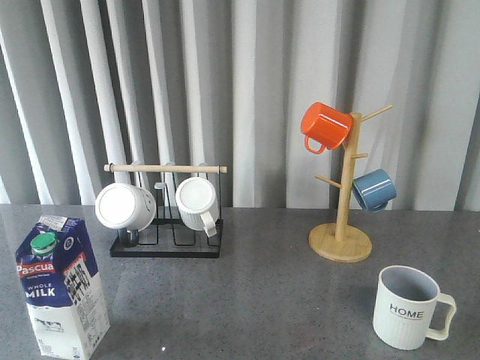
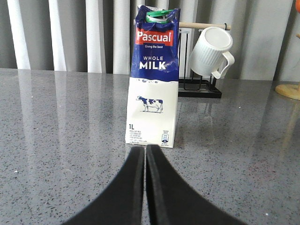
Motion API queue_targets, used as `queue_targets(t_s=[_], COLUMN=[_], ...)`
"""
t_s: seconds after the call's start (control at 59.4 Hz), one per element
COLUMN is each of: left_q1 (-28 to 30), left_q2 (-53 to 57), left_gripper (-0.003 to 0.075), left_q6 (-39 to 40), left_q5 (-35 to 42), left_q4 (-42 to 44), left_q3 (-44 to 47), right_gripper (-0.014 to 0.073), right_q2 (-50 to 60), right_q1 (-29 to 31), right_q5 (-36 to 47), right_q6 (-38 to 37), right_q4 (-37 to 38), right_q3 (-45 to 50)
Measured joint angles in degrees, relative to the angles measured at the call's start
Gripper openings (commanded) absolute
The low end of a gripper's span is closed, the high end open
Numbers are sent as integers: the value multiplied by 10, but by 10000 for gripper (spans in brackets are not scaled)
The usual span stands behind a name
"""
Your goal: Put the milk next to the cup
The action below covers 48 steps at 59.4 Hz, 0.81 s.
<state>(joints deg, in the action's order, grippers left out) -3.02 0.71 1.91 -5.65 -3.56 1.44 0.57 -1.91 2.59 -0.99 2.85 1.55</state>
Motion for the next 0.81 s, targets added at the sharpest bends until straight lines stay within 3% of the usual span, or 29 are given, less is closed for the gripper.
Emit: queue_targets(t_s=[0.808], left_q1=[0], left_q2=[0], left_gripper=[-6], left_q6=[0], left_q5=[0], left_q4=[0], left_q3=[0], right_gripper=[-6], right_q2=[0], right_q1=[0], right_q5=[0], right_q6=[-15], right_q4=[-2], right_q3=[0])
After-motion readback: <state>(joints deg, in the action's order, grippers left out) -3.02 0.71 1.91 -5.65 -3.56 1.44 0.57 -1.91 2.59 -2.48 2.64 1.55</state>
